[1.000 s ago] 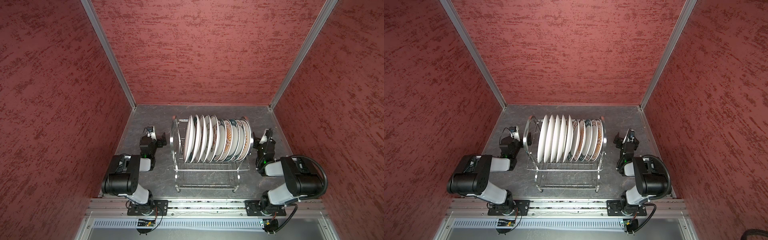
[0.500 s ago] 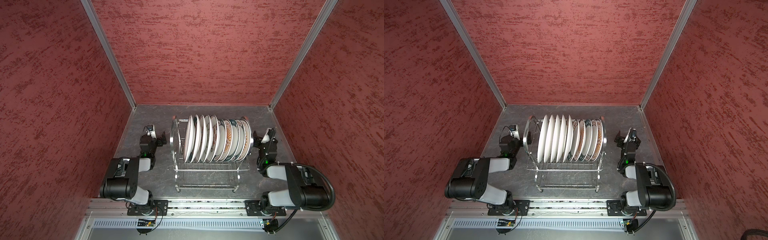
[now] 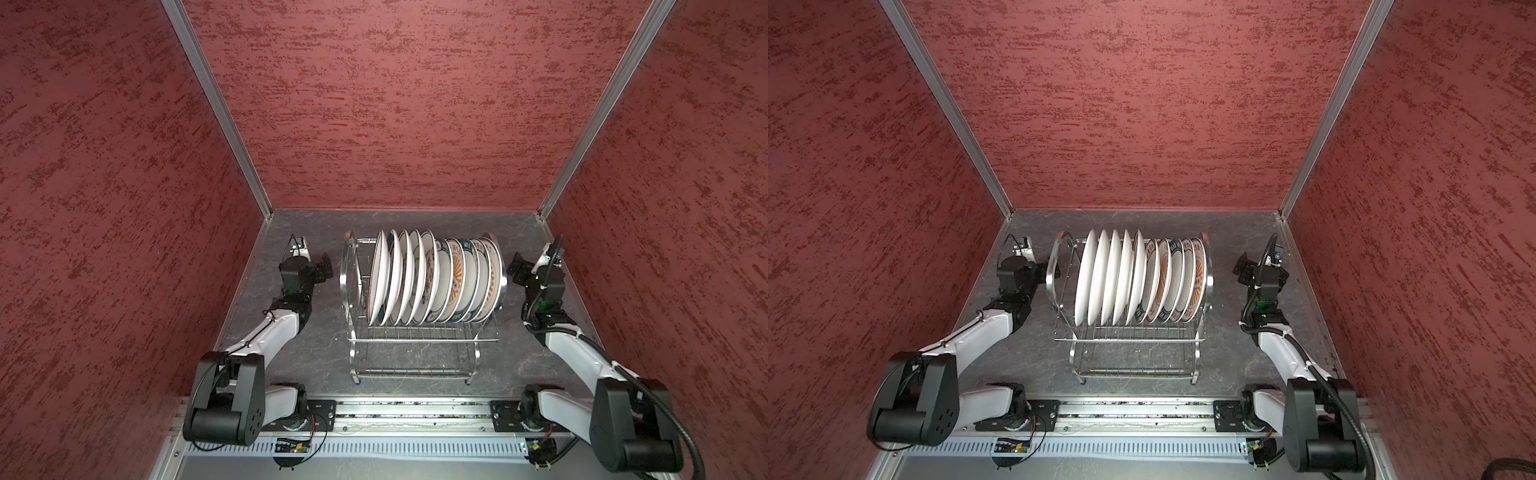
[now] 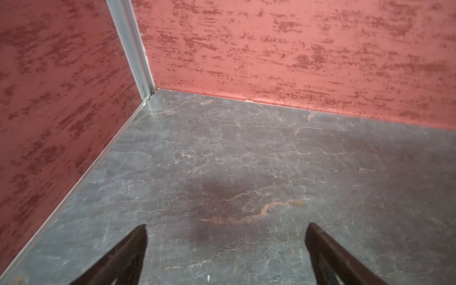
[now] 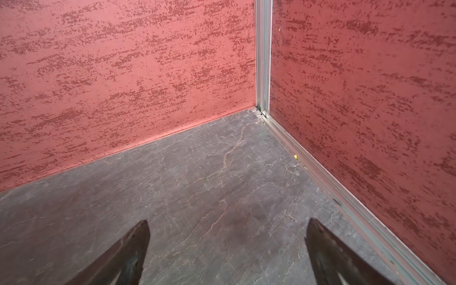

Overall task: Unload the plates from the dish rack
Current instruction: Move a dish rack to the top-right of the table.

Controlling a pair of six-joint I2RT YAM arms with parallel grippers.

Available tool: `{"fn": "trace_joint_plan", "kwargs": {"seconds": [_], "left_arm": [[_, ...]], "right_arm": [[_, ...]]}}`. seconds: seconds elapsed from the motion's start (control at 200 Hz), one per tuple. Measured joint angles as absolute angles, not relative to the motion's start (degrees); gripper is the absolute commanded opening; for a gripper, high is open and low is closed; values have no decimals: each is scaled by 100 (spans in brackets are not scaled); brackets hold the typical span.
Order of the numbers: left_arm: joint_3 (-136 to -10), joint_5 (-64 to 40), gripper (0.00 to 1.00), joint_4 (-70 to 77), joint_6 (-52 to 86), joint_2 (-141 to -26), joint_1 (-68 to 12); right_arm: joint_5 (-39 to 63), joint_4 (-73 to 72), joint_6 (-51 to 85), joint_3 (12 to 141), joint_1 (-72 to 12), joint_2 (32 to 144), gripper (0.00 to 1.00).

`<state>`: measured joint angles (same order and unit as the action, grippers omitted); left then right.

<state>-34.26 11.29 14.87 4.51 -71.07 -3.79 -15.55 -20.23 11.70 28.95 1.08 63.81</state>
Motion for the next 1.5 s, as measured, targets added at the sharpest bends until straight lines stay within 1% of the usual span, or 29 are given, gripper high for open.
{"fn": "trace_joint_plan", "kwargs": {"seconds": [0.195,0.396,0.526,0.686,0.967,1.102,1.217,1.383,1.498], "left_arm": [[-4263,1135,99,-401,1144,-6628,-399],[-4536,690,99,-1861,1892,-6372,-416],[-4646,296,99,-2606,2298,-6259,-421],[-4792,-307,100,-3122,2606,-6246,-436],[-5048,-1168,99,-3844,2869,-6348,-709],[-5015,-1544,100,-4047,3024,-6348,-845],[-4943,-1712,99,-4139,3155,-6337,-1035],[-4851,-1881,99,-4193,3310,-6324,-1160],[-4772,-1949,100,-4195,3395,-6265,-1188]], "right_arm": [[-1302,-386,1531,3343,108,5623,99],[-672,1017,2040,3645,115,5017,99],[-62,1809,2276,3907,121,4991,99],[904,2709,2475,4281,123,5164,99],[2657,3503,2661,4397,121,5465,99],[3065,3800,2630,4536,32,5625,95],[3208,3861,2630,4670,-270,5758,92],[3146,3881,2648,4834,-864,6176,79],[3004,3874,2676,4934,-1173,6554,75]]}}
